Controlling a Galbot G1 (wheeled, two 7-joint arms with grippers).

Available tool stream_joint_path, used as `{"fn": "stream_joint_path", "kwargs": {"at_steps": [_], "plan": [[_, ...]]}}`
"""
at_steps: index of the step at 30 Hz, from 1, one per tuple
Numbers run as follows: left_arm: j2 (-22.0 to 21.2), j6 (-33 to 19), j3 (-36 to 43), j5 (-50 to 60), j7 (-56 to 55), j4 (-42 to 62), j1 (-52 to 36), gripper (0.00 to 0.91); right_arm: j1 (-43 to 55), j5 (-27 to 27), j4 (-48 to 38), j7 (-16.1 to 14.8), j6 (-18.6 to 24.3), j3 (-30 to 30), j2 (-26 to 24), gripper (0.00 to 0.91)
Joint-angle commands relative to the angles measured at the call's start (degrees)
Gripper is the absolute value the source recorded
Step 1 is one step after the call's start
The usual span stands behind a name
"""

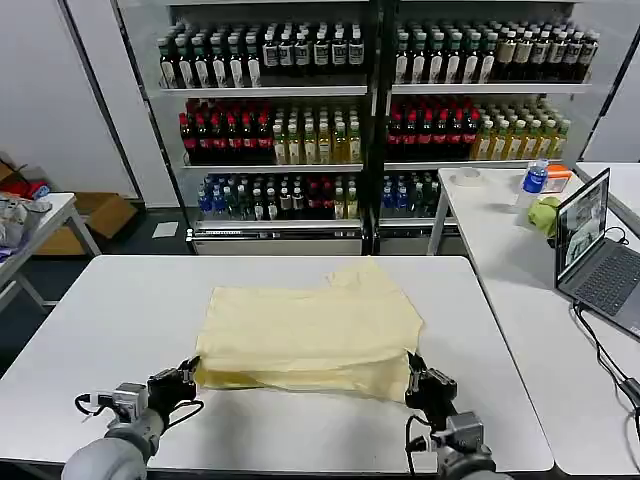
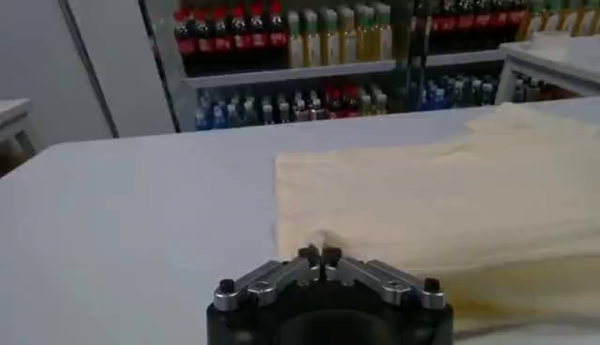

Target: Fold and organize the clothes.

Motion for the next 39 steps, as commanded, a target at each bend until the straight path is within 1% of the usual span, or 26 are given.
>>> {"fn": "stream_joint_path", "kwargs": {"at_steps": [1,3,5,6,7,8,9,13,19,25,33,39], "plan": [[-0.1,-0.1,2.8,1.9,0.0,3.3,-3.3,0.01,4.2,0.3,-3.5,0.0,-0.7,-1.1,-0.5,0.0],[-0.3,-0.2,3.1,2.1,0.0,3.7,-3.6,0.01,4.7,-0.1,-4.6,0.0,-0.6,-1.5,0.0,0.0],[-0.3,-0.2,3.3,2.3,0.0,4.0,-3.7,0.03,5.0,-0.5,-5.3,-0.1,-0.6,-1.8,0.3,0.0],[-0.3,-0.2,3.4,2.4,0.0,4.1,-3.8,0.101,5.1,-0.6,-5.6,-0.2,-0.6,-1.9,0.5,0.0],[-0.3,-0.3,3.5,2.5,0.0,4.2,-3.9,0.343,5.1,-0.8,-6.0,-0.2,-0.6,-2.1,0.7,0.05],[-0.4,-0.3,3.6,2.5,0.0,4.3,-3.9,0.554,5.2,-1.0,-6.3,-0.2,-0.7,-2.2,0.9,0.333],[-0.4,-0.3,3.6,2.6,0.0,4.4,-3.9,0.907,5.2,-1.2,-6.6,-0.3,-0.7,-2.3,1.0,0.907],[-0.7,-0.2,3.5,2.5,0.0,4.2,-3.6,0.907,5.1,-2.2,-7.7,-0.2,-2.7,-2.9,1.8,0.907],[-0.7,-0.3,2.5,2.2,0.1,2.6,-1.8,0.907,3.0,-2.4,-6.4,-0.3,-2.7,-2.5,2.2,0.907],[-0.6,-0.5,-0.1,1.2,0.0,-0.1,2.0,0.907,-1.5,-3.3,-2.9,-0.7,-2.3,-1.4,3.0,0.907],[-0.5,-0.6,-1.5,0.9,-0.1,-0.7,4.7,0.907,-9.0,-3.8,1.8,-1.0,-1.8,3.6,3.3,0.907],[-0.8,-0.4,-1.1,1.0,-0.8,0.8,3.7,0.907,-11.5,-2.5,1.2,-0.3,-1.8,7.3,3.8,0.907]]}}
